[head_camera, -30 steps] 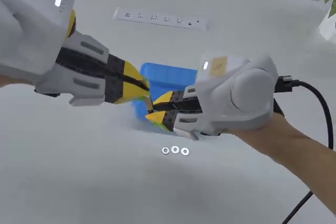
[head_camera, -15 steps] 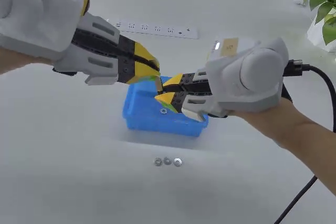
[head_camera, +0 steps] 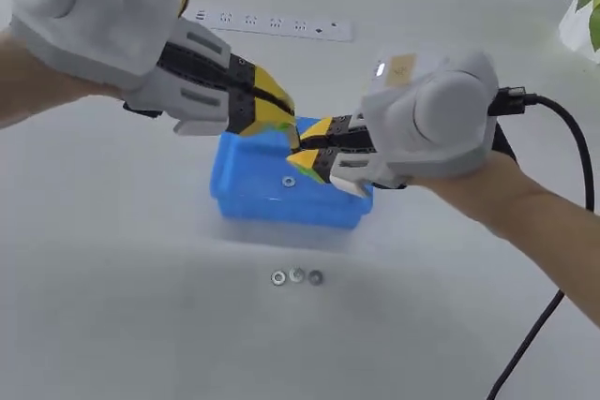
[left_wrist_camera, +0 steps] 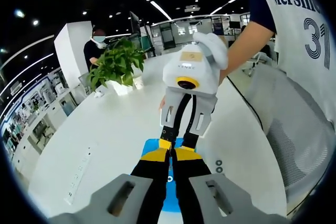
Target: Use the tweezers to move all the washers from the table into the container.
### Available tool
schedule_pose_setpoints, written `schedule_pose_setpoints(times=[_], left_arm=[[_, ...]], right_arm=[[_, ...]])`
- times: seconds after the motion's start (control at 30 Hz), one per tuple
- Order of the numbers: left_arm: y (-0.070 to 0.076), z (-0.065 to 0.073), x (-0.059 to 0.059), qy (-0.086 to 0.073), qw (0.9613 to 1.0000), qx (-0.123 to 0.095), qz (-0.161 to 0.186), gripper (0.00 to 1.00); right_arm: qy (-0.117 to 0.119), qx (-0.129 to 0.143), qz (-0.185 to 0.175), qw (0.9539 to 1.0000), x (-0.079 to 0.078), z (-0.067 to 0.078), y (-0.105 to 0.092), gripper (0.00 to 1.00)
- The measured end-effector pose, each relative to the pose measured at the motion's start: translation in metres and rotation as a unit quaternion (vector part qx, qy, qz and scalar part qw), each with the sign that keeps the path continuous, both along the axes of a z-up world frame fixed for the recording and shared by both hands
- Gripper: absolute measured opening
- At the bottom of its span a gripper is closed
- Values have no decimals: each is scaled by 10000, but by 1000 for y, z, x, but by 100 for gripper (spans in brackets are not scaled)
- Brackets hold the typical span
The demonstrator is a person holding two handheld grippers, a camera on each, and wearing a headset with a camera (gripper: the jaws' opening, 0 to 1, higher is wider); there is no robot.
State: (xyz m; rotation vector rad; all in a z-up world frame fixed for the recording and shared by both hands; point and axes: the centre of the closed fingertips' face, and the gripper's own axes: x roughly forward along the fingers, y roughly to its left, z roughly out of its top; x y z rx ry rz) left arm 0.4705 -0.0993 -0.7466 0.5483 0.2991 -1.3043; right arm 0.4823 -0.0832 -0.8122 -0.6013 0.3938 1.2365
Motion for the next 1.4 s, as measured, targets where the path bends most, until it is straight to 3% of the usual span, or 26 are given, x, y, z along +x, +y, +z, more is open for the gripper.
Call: schedule_pose_setpoints(times=[0.17,0.43,0.87,1.4], left_arm=[[0,-17,9,171,9998,14,45,6],[-3,-34,11,373,9993,89,43,6],[-10,-36,8,451,9989,102,19,6],[-16,-19,-6,351,9994,56,-22,6]], right_arm=[[136,-78,-108,9998,5,-15,-2,10],[353,-141,-213,9991,5,-31,-5,10],[586,-125,-443,9972,4,-39,-9,11],[542,-29,-603,9967,2,-25,-9,14]])
